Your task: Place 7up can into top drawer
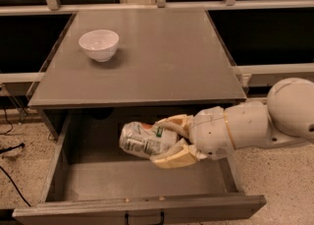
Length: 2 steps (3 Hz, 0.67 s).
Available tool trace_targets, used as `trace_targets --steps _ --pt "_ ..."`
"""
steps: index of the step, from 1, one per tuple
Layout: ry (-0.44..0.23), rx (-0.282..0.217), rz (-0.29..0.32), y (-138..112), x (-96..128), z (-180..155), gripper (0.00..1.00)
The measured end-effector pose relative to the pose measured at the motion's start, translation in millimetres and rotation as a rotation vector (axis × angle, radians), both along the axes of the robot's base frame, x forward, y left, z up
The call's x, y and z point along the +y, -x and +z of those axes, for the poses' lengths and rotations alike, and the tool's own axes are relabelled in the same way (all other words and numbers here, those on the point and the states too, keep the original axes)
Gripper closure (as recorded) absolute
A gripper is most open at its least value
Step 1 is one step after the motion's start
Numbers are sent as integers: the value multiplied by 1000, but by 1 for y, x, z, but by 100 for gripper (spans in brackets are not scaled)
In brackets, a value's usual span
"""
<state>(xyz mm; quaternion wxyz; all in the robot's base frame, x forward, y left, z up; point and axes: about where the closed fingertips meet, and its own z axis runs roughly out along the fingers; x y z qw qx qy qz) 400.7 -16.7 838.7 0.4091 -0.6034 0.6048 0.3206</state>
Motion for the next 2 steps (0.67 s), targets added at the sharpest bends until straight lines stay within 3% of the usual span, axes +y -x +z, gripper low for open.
trace_targets --steps 2 --pt "19 13 24 10 6 -41 100"
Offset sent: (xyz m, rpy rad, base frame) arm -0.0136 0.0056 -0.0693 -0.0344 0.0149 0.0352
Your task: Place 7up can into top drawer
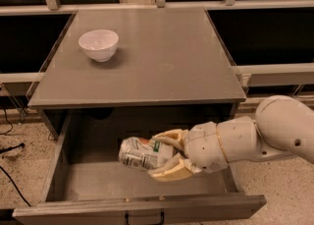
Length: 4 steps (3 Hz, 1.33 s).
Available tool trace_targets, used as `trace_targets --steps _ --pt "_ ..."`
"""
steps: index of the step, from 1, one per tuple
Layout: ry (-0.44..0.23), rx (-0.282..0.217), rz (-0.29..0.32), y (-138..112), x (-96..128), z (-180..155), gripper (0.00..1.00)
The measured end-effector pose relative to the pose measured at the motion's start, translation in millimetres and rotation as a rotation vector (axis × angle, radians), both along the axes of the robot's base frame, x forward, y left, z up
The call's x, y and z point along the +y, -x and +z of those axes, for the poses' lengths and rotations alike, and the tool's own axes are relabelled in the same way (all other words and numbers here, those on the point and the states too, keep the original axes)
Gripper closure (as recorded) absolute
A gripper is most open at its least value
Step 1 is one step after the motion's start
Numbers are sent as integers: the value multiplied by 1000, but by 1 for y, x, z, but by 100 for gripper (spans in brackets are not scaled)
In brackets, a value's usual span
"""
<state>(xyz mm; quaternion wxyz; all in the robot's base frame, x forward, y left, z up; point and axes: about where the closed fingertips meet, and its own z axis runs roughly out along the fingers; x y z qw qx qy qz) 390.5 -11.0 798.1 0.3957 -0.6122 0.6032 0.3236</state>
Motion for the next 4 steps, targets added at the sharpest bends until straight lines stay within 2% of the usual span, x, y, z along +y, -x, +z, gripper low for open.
trace_targets --steps 2,4 --pt "75 -22 57 -12 8 -47 100" --pt "107 -77 104 -34 22 -87 100"
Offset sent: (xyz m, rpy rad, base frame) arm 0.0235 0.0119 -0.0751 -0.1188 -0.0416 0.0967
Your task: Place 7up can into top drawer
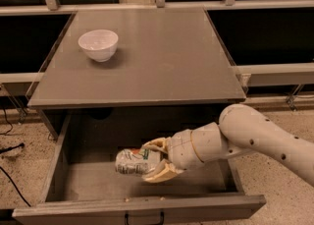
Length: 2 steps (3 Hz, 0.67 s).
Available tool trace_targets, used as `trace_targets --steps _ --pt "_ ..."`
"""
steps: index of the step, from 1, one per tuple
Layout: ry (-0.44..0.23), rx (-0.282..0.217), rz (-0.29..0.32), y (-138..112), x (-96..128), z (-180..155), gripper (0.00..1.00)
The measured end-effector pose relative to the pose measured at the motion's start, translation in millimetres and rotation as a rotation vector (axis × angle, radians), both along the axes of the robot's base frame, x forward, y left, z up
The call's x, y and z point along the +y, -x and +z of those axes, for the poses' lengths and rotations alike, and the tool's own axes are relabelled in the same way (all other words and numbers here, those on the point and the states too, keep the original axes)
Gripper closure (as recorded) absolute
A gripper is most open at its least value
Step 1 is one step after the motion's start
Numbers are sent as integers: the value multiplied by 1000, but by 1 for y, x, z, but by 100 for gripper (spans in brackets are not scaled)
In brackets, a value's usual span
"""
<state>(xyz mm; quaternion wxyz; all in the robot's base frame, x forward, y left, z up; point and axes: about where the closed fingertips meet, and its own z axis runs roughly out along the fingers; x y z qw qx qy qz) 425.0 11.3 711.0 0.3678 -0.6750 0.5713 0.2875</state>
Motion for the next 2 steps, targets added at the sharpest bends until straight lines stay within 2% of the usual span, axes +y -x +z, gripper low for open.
trace_targets --steps 1,2 --pt "38 -28 -5 -12 4 -20 100" --pt "39 -28 -5 -12 4 -20 100"
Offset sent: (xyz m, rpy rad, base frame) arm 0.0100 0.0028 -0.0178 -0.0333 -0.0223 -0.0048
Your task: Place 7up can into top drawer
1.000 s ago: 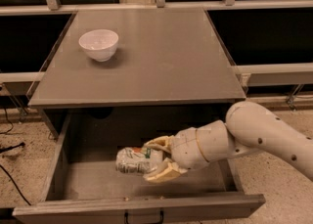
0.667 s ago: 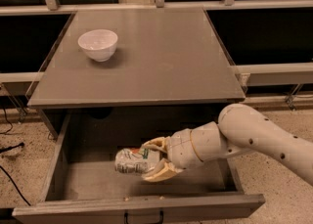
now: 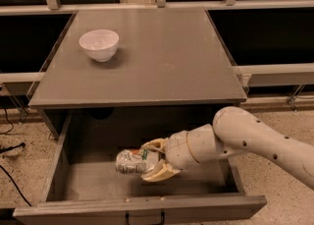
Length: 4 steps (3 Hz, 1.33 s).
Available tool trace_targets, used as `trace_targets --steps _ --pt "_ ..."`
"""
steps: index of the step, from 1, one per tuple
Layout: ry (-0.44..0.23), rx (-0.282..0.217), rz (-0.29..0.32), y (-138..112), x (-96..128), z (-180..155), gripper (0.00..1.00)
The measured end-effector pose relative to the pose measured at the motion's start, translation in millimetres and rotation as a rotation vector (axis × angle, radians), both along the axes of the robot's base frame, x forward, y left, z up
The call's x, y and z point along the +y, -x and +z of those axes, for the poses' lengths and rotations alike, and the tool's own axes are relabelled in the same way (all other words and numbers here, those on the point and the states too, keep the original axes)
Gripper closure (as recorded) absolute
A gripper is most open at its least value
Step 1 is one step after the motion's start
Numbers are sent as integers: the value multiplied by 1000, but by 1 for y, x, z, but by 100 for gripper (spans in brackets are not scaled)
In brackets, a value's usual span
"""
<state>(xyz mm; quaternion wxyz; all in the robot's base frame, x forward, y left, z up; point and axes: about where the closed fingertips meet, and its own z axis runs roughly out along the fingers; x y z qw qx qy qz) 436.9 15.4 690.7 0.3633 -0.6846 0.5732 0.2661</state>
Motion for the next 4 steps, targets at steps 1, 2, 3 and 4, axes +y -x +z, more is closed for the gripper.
trace_targets --steps 1,2,3,4 --pt "17 -2 -23 -16 8 -19 100" --pt "35 -12 -42 -31 17 -34 100" --pt "59 -25 -66 -54 30 -56 100" --pt "66 -19 -80 -62 34 -67 100"
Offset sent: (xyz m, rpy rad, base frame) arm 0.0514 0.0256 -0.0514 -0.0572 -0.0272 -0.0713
